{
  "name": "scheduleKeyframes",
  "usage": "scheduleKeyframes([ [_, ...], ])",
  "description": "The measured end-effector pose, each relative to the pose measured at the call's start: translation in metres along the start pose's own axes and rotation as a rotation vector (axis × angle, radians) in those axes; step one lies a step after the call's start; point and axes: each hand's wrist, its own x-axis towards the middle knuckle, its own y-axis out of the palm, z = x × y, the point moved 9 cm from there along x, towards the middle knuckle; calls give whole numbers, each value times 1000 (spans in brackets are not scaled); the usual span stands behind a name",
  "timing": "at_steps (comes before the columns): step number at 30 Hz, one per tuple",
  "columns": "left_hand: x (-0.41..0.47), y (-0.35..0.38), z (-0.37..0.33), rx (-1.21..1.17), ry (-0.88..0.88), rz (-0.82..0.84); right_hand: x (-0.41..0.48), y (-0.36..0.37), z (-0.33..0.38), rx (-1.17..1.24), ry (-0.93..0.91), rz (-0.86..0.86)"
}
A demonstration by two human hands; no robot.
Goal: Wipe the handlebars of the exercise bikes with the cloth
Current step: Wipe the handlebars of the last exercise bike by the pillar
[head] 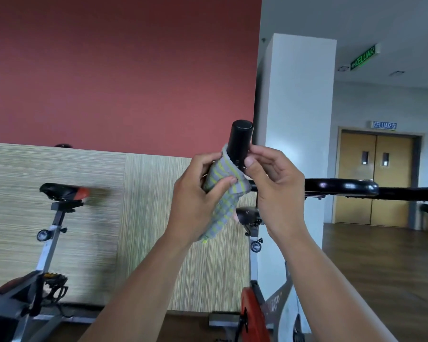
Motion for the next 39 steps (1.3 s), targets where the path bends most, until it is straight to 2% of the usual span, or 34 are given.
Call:
scheduleKeyframes([
  [5,-5,5,39,111,-29,71,-9,-1,-15,-46,15,-17],
  [10,1,9,75,168,-62,47,-12,-2,-29,-38,34,-21],
  [19,17,30,131,188,-207,28,-16,-3,-44,-46,77,-43],
  [23,17,46,148,118,-297,34,-15,-4,-47,-62,83,-41],
  [28,9,60,159,76,-351,7,-13,-6,-48,-77,95,-20],
  [39,-16,42,148,170,-355,-25,-23,-37,-52,-208,213,-23],
])
